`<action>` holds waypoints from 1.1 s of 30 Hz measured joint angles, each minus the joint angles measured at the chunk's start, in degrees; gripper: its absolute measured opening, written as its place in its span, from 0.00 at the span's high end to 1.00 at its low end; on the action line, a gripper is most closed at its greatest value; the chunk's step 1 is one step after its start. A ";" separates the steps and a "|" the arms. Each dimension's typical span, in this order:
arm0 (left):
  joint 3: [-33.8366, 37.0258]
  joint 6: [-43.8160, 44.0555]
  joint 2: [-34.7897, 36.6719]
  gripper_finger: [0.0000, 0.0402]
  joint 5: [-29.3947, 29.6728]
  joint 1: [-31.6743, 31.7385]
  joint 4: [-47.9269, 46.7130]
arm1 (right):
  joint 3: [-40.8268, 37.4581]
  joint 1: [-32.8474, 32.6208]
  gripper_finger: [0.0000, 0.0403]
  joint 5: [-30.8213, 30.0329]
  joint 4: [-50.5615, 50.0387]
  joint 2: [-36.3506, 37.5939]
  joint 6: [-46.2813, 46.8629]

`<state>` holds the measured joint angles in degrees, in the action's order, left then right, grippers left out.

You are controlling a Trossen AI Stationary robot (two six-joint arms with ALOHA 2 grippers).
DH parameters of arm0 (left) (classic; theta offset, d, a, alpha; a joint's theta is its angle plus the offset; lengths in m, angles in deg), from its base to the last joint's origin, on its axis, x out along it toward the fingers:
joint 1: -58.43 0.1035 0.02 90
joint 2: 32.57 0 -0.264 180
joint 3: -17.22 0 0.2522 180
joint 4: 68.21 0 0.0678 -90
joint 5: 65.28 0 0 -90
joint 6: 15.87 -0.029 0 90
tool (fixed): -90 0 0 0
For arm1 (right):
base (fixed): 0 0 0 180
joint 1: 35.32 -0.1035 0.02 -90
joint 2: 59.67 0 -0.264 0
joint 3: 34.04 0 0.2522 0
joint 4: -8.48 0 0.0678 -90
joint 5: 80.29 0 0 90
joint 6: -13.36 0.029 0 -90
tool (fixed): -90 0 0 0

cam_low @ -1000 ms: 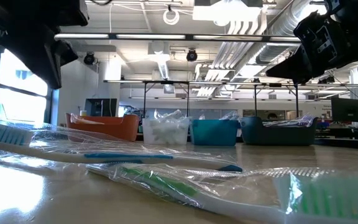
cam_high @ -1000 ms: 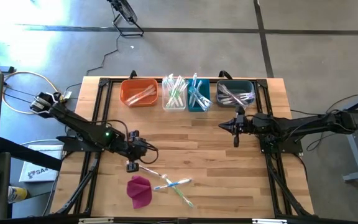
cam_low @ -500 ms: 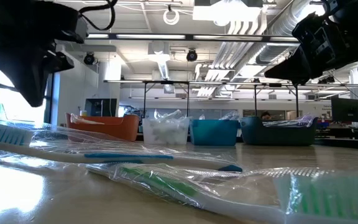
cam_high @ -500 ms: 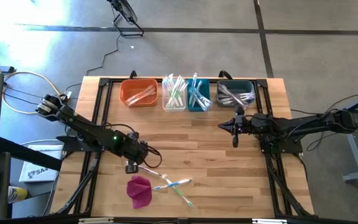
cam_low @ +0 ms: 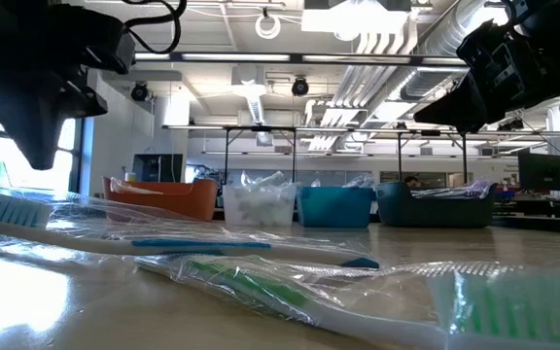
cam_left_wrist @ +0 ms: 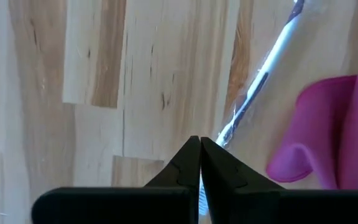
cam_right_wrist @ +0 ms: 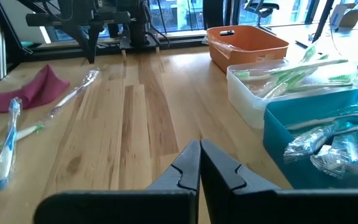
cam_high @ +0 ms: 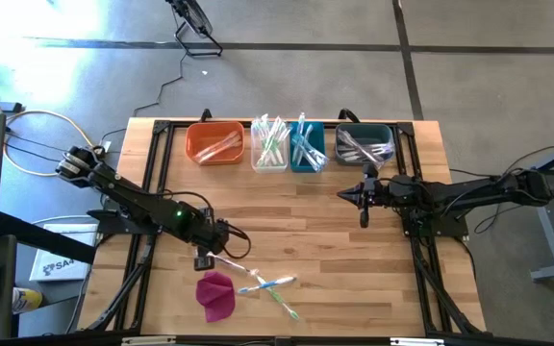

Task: Pick & Place Toothbrushes
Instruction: Put the purple toothbrush into the green bin

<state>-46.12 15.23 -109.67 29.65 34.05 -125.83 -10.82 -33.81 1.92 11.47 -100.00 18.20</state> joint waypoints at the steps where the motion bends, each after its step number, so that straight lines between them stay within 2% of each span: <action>1: 0.00 0.52 -0.08 0.97 -0.24 0.00 -0.13 | 0.00 0.00 0.99 0.00 -0.02 0.00 0.00; 5: 0.00 2.00 -0.84 0.91 -0.70 0.00 -0.02 | 0.00 -0.02 0.99 0.02 0.00 0.00 0.02; 18: 1.78 -1.18 -2.01 0.54 -2.88 -0.07 1.51 | 0.00 -0.02 0.99 0.05 0.13 0.00 0.02; 22: 1.70 -1.76 -2.01 0.51 -4.12 -0.09 0.52 | 0.00 -0.02 0.99 0.07 0.11 0.00 0.04; 33: 1.70 -0.88 -1.99 0.51 -4.06 -0.11 -0.04 | 0.00 0.00 0.99 0.24 0.12 0.00 0.04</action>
<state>-44.41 14.35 -111.66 25.59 33.94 -125.87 -10.82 -33.81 2.16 11.58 -100.00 18.24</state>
